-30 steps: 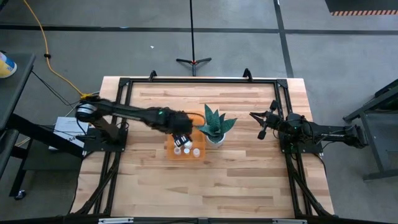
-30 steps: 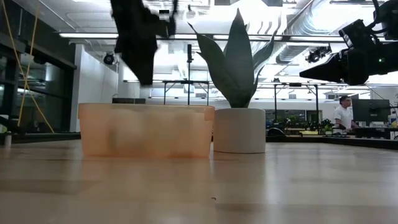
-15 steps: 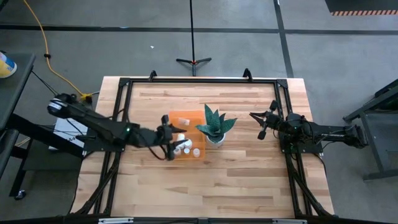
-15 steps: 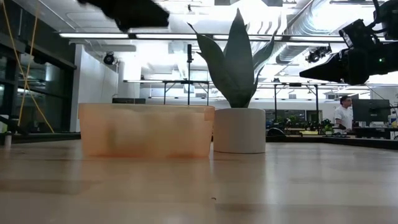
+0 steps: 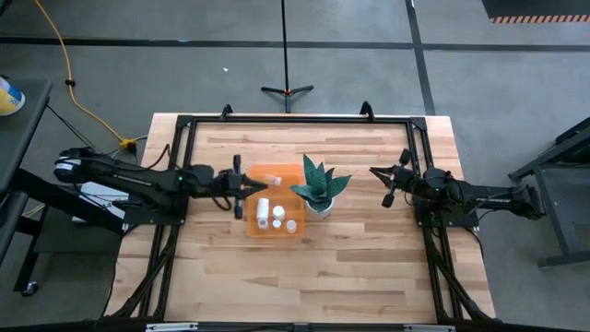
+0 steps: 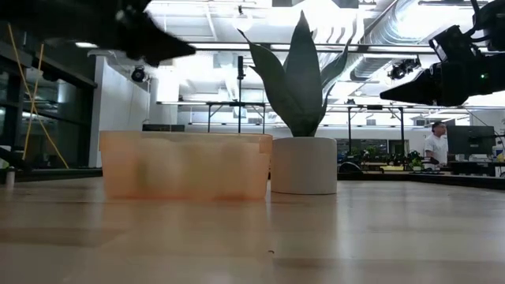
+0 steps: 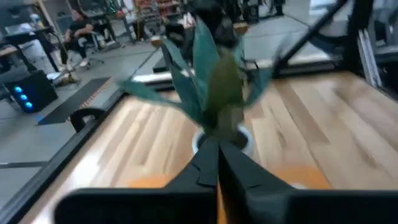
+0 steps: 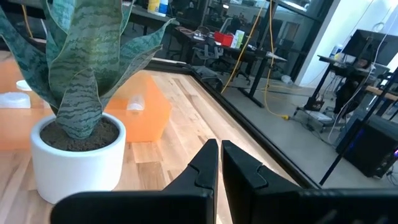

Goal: Pick and place pill bottles into a basket
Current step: Return to Home Position

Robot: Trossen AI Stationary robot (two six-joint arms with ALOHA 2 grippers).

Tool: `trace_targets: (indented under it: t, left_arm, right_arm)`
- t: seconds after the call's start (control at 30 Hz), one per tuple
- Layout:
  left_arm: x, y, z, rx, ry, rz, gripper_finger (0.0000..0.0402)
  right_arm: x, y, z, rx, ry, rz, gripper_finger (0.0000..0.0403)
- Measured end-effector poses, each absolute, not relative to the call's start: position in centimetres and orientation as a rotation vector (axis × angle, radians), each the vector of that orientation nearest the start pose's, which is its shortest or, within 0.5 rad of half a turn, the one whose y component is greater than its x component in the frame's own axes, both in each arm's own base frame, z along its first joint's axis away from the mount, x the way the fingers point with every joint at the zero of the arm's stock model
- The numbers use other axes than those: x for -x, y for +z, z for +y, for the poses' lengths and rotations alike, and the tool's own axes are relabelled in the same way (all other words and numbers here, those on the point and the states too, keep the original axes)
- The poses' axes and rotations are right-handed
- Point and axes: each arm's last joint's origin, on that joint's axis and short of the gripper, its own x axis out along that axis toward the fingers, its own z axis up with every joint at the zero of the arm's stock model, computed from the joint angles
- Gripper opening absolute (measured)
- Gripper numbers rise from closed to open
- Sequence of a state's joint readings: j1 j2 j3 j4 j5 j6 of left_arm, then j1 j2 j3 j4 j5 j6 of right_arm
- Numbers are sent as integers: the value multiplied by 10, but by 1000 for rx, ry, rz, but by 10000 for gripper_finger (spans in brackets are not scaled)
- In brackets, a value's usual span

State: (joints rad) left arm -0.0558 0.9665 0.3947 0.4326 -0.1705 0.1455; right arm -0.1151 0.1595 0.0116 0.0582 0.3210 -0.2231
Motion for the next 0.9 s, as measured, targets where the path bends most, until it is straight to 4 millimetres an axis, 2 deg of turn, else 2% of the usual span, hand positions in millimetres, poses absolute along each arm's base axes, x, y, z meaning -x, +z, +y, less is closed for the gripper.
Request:
trace_targets:
  t: [0.07, 0.27, 0.33, 0.43, 0.6, 0.7, 0.77, 0.9]
  left_arm:
    - [-194, 215, -10, -172, 100, 165, 22]
    - [-163, 203, -16, -169, 148, 48, 46]
    - [-153, 199, -17, -179, 139, 25, 41]
    - [-142, 197, -16, -176, 131, -16, 21]
    - [-126, 198, -13, -162, 133, -67, 31]
    - [-120, 197, -13, -139, 108, -51, 36]
    - [-117, 192, -12, -124, 103, -5, 22]
    - [-114, 189, -12, -129, 96, 23, 21]
  right_arm:
    - [-104, 160, -21, 219, -422, 141, 12]
    - [-104, 160, -21, 216, -410, 141, 12]
    - [-104, 159, -21, 216, -409, 142, 12]
    - [-104, 159, -21, 216, -408, 142, 12]
    - [-104, 159, -20, 220, -396, 141, 12]
    - [-106, 161, -17, 204, -258, 104, 11]
    - [-107, 166, -13, 189, -146, 37, 7]
    - [-107, 170, -14, 161, -112, -5, 2]
